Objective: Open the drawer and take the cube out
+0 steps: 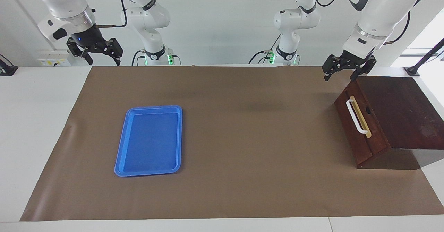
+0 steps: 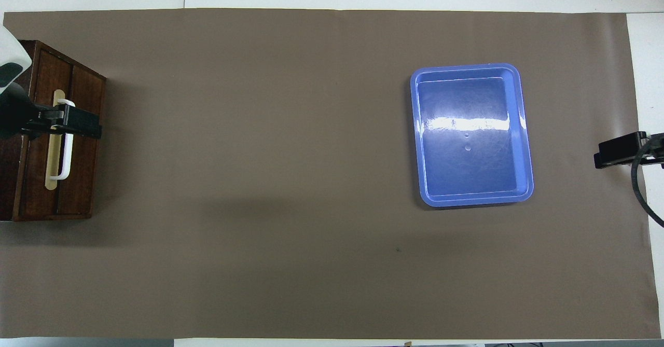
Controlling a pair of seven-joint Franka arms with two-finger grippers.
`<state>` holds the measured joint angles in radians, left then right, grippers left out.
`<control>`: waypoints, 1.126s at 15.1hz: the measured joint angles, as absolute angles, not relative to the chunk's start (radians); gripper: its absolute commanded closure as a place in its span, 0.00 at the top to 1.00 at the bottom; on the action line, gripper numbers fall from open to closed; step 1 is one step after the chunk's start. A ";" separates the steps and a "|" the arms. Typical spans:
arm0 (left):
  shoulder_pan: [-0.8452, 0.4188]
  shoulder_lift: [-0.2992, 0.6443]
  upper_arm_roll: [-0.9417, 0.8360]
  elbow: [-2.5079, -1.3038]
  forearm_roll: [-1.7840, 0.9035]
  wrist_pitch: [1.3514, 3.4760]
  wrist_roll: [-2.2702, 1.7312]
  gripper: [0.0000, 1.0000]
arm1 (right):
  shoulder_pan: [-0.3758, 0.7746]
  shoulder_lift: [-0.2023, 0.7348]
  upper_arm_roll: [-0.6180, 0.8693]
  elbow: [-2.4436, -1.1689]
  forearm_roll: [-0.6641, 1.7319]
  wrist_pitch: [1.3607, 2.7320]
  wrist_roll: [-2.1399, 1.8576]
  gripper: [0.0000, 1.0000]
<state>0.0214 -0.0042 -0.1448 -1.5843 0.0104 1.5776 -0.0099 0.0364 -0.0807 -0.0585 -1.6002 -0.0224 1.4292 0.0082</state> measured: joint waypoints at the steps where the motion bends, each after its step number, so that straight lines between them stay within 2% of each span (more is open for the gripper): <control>1: 0.022 -0.004 -0.144 -1.585 0.010 1.578 -0.010 1.00 | 0.036 -0.081 -0.059 -1.600 -0.022 1.429 0.008 1.00; 10: 0.025 -0.007 -0.142 -1.600 0.011 1.610 -0.010 1.00 | 0.036 -0.081 -0.059 -1.600 -0.022 1.429 0.008 1.00; 13: 0.033 -0.008 -0.142 -1.668 0.088 1.701 -0.009 1.00 | 0.036 -0.081 -0.059 -1.600 -0.022 1.429 0.008 1.00; 17: 0.033 -0.002 -0.146 -1.819 0.229 1.863 -0.009 1.00 | 0.036 -0.081 -0.059 -1.600 -0.022 1.429 0.008 1.00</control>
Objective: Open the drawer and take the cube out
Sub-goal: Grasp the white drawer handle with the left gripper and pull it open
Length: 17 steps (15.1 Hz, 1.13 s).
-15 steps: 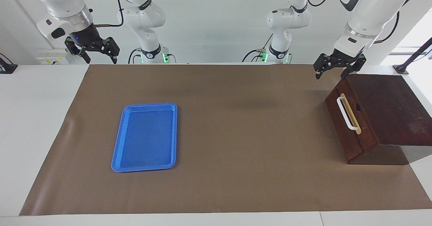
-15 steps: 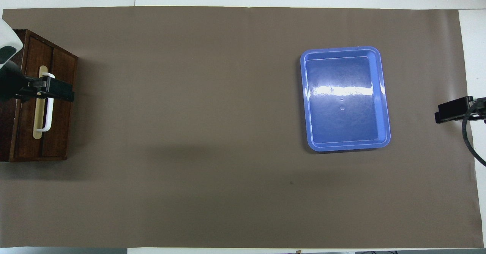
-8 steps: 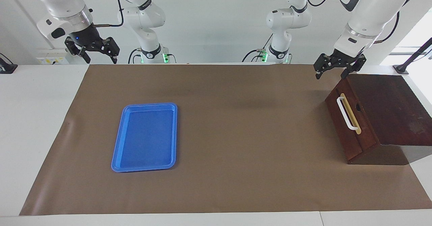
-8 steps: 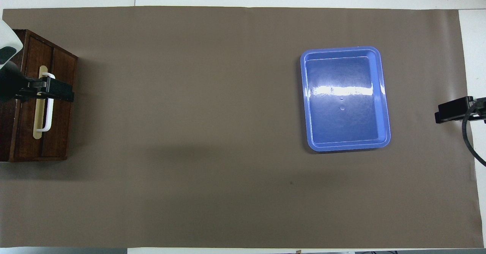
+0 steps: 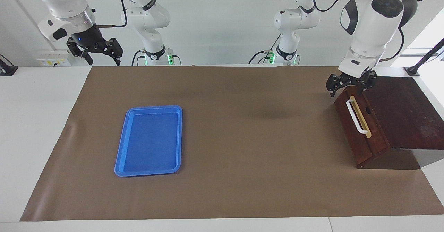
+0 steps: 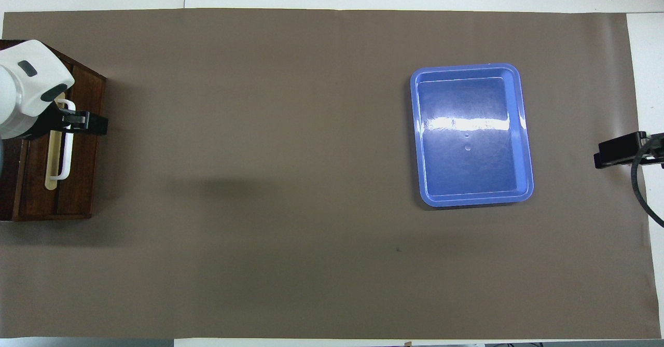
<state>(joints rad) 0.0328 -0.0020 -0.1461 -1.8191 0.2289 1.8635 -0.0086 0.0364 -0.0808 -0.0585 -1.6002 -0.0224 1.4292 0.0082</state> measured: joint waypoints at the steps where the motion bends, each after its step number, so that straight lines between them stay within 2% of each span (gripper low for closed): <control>1: 0.033 0.005 -0.146 -1.860 0.264 1.914 -0.009 1.00 | 0.036 -0.081 -0.059 -1.600 -0.022 1.429 0.008 1.00; 4: 0.041 0.049 -0.142 -1.942 0.345 2.035 -0.009 1.00 | 0.036 -0.081 -0.059 -1.600 -0.022 1.429 0.008 1.00; 8: 0.069 0.100 -0.140 -1.972 0.394 2.113 -0.009 1.00 | 0.036 -0.081 -0.059 -1.600 -0.022 1.429 0.008 1.00; 12: 0.094 0.106 -0.139 -1.981 0.412 2.156 -0.009 1.00 | 0.036 -0.081 -0.059 -1.600 -0.022 1.429 0.008 1.00; 17: 0.116 0.106 -0.139 -2.060 0.415 2.257 -0.009 1.00 | 0.036 -0.081 -0.059 -1.600 -0.022 1.429 0.008 1.00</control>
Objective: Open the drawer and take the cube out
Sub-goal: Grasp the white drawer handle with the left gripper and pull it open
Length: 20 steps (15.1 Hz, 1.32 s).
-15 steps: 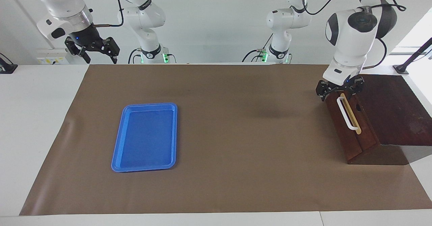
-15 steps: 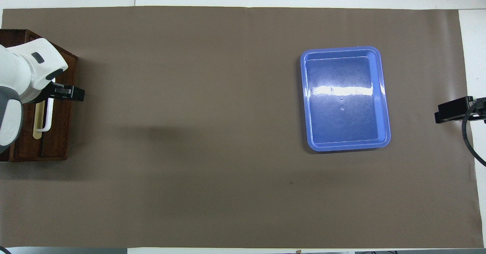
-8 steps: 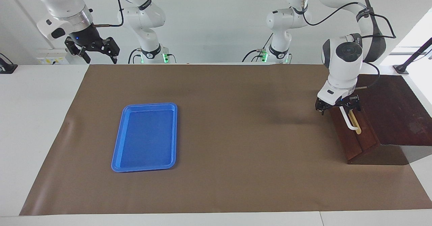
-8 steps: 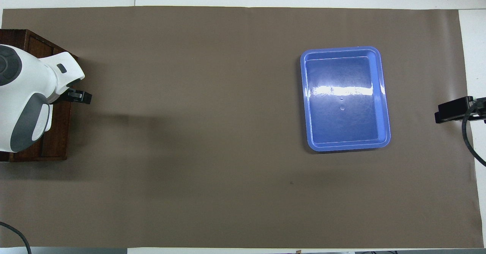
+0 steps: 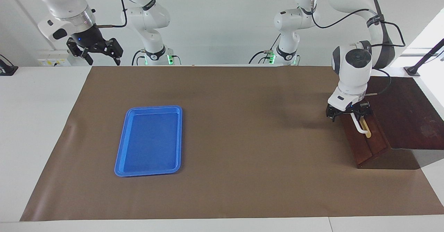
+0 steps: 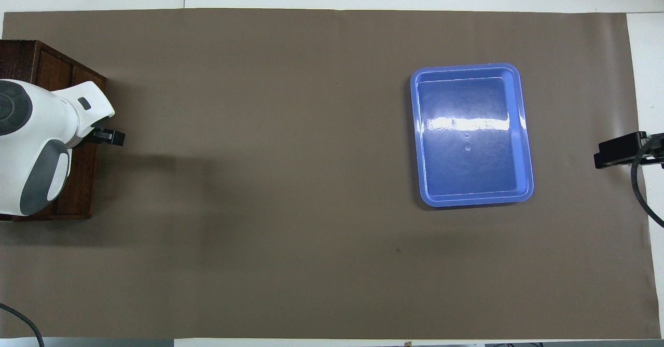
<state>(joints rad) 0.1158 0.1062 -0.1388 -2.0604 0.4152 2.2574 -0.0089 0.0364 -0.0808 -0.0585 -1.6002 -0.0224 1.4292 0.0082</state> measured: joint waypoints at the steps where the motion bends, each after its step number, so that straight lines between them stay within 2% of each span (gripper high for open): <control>1: 0.119 0.106 -0.139 -2.069 0.415 2.272 -0.009 1.00 | 0.036 -0.081 -0.059 -1.600 -0.022 1.429 0.008 1.00; 5: 0.114 0.110 -0.149 -2.077 0.415 2.318 -0.135 1.00 | 0.036 -0.081 -0.059 -1.600 -0.022 1.429 0.008 1.00; 12: -0.100 0.111 -0.163 -2.068 0.365 2.309 -0.451 1.00 | 0.036 -0.081 -0.059 -1.600 -0.022 1.429 0.008 1.00; 18: -0.119 0.111 -0.162 -2.056 0.349 2.273 -0.464 1.00 | 0.036 -0.081 -0.059 -1.600 -0.022 1.429 0.008 1.00; 20: -0.125 0.118 -0.162 -2.010 0.321 2.196 -0.472 1.00 | 0.036 -0.081 -0.059 -1.600 -0.022 1.429 0.008 1.00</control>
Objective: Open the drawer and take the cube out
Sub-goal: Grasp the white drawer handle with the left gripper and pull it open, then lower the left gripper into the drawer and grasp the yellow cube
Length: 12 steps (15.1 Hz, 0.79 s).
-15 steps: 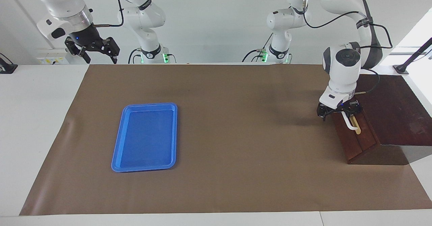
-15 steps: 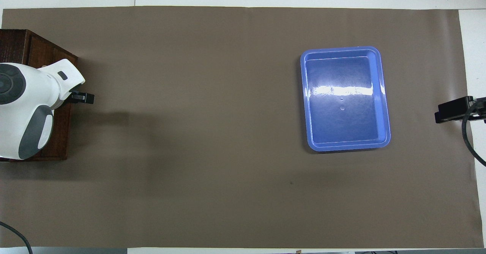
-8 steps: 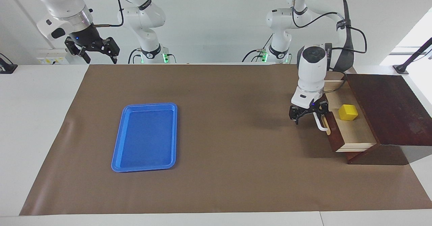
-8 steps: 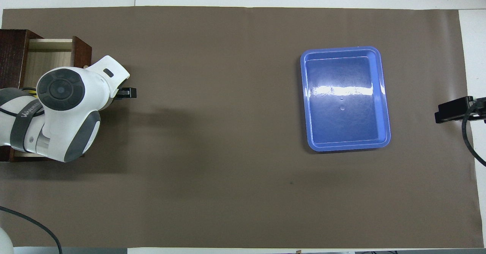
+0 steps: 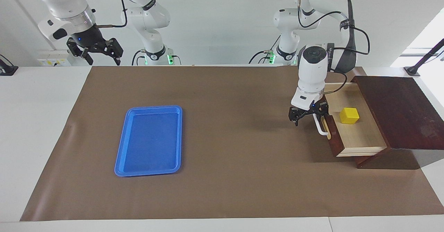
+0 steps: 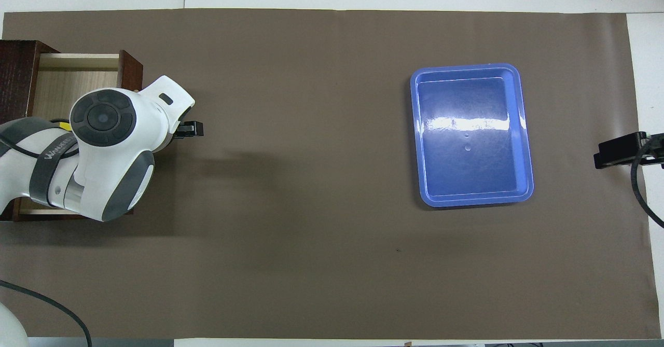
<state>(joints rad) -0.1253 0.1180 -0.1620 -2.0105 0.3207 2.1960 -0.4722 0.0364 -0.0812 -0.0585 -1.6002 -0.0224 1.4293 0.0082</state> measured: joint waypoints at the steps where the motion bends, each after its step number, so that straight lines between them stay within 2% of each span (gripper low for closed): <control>1: -0.130 0.130 -0.163 -1.954 0.290 2.131 -0.477 1.00 | 0.036 -0.081 -0.059 -1.600 -0.022 1.429 0.008 1.00; 6: -0.148 0.253 -0.144 -1.554 0.220 1.796 -0.630 1.00 | 0.036 -0.081 -0.059 -1.600 -0.022 1.429 0.008 1.00; 8: -0.143 0.278 -0.084 -1.496 0.214 1.760 -0.739 1.00 | 0.036 -0.081 -0.059 -1.600 -0.022 1.429 0.008 1.00; 12: -0.120 0.283 0.063 -1.486 0.112 1.754 -0.930 1.00 | 0.036 -0.081 -0.059 -1.600 -0.022 1.429 0.008 1.00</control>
